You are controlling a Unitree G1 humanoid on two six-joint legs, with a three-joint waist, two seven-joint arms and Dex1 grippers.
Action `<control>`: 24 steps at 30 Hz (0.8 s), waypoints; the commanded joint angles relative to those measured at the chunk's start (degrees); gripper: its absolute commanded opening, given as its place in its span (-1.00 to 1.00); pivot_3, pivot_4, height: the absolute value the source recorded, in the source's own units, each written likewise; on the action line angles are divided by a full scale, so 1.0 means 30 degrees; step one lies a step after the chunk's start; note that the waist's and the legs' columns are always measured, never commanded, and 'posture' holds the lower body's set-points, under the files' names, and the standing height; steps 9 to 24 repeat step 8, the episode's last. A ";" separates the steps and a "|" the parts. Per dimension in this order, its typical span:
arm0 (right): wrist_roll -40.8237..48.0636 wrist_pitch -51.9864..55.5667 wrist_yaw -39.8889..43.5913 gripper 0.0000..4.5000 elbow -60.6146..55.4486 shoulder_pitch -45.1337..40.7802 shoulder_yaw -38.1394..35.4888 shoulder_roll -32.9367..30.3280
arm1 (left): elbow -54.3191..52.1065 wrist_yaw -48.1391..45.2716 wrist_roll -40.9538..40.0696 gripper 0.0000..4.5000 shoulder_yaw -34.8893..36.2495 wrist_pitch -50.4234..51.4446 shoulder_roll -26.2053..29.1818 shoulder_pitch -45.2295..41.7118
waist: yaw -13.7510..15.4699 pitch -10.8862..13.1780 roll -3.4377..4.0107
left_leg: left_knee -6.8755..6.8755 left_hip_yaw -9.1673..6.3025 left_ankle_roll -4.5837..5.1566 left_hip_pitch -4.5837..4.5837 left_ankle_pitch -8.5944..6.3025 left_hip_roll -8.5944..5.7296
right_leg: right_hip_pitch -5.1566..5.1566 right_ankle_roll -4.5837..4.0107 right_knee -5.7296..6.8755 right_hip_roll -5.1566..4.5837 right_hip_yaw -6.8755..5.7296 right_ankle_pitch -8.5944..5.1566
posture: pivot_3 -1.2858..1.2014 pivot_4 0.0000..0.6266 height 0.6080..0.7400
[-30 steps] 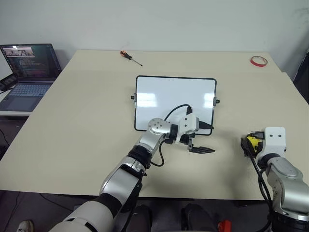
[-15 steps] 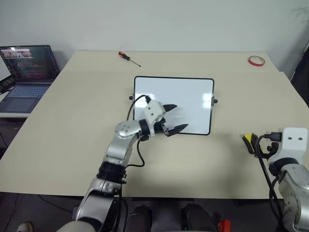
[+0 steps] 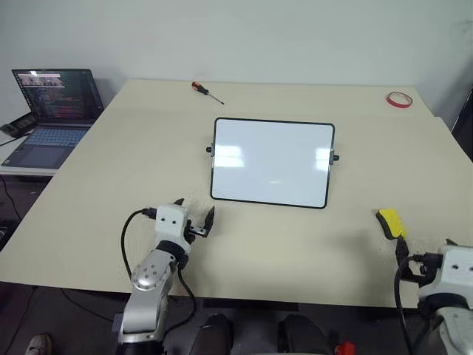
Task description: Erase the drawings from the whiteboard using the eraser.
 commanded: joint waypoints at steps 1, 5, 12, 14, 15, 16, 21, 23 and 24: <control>-0.0406 -0.1359 -0.0464 0.98 -0.0446 0.0896 0.0665 0.0477 | -0.1351 0.1035 0.0308 1.00 -0.0144 -0.0437 -0.0320 0.0717 | -0.0021 -0.0001 0.0001 | -0.0002 -0.0003 -0.0001 0.0002 -0.0001 0.0005 | 0.0003 0.0013 -0.0014 0.0001 0.0004 -0.0012 | 0.03 -0.52 1.00; -0.0209 -0.1234 -0.0698 0.98 -0.0789 0.1451 0.0566 0.0678 | -0.1177 0.1385 0.0594 1.00 -0.0871 -0.0549 -0.0491 0.0882 | -0.0021 -0.0002 -0.0002 | -0.0008 -0.0013 -0.0003 -0.0002 -0.0002 0.0014 | -0.0001 0.0010 -0.0025 0.0008 0.0011 -0.0016 | 0.03 -0.52 1.00; 0.0023 -0.1146 -0.0705 0.98 -0.1090 0.1867 0.0436 0.0798 | -0.1319 0.1755 0.0733 1.00 -0.1287 -0.0465 -0.0679 0.0685 | -0.0020 -0.0002 -0.0002 | -0.0007 -0.0010 -0.0005 -0.0011 -0.0003 0.0011 | 0.0007 0.0011 -0.0054 0.0007 0.0002 -0.0016 | 0.03 -0.52 1.00; 0.0023 -0.1146 -0.0705 0.98 -0.1090 0.1867 0.0436 0.0798 | -0.1319 0.1755 0.0733 1.00 -0.1287 -0.0465 -0.0679 0.0685 | -0.0020 -0.0002 -0.0002 | -0.0007 -0.0010 -0.0005 -0.0011 -0.0003 0.0011 | 0.0007 0.0011 -0.0054 0.0007 0.0002 -0.0016 | 0.03 -0.52 1.00; 0.0023 -0.1146 -0.0705 0.98 -0.1090 0.1867 0.0436 0.0798 | -0.1319 0.1755 0.0733 1.00 -0.1287 -0.0465 -0.0679 0.0685 | -0.0020 -0.0002 -0.0002 | -0.0007 -0.0010 -0.0005 -0.0011 -0.0003 0.0011 | 0.0007 0.0011 -0.0054 0.0007 0.0002 -0.0016 | 0.03 -0.52 1.00; 0.0023 -0.1146 -0.0705 0.98 -0.1090 0.1867 0.0436 0.0798 | -0.1319 0.1755 0.0733 1.00 -0.1287 -0.0465 -0.0679 0.0685 | -0.0020 -0.0002 -0.0002 | -0.0007 -0.0010 -0.0005 -0.0011 -0.0003 0.0011 | 0.0007 0.0011 -0.0054 0.0007 0.0002 -0.0016 | 0.03 -0.52 1.00; 0.0023 -0.1146 -0.0705 0.98 -0.1090 0.1867 0.0436 0.0798 | -0.1319 0.1755 0.0733 1.00 -0.1287 -0.0465 -0.0679 0.0685 | -0.0020 -0.0002 -0.0002 | -0.0007 -0.0010 -0.0005 -0.0011 -0.0003 0.0011 | 0.0007 0.0011 -0.0054 0.0007 0.0002 -0.0016 | 0.03 -0.52 1.00; 0.0023 -0.1146 -0.0705 0.98 -0.1090 0.1867 0.0436 0.0798 | -0.1319 0.1755 0.0733 1.00 -0.1287 -0.0465 -0.0679 0.0685 | -0.0020 -0.0002 -0.0002 | -0.0007 -0.0010 -0.0005 -0.0011 -0.0003 0.0011 | 0.0007 0.0011 -0.0054 0.0007 0.0002 -0.0016 | 0.03 -0.52 1.00; 0.0023 -0.1146 -0.0705 0.98 -0.1090 0.1867 0.0436 0.0798 | -0.1319 0.1755 0.0733 1.00 -0.1287 -0.0465 -0.0679 0.0685 | -0.0020 -0.0002 -0.0002 | -0.0007 -0.0010 -0.0005 -0.0011 -0.0003 0.0011 | 0.0007 0.0011 -0.0054 0.0007 0.0002 -0.0016 | 0.03 -0.52 1.00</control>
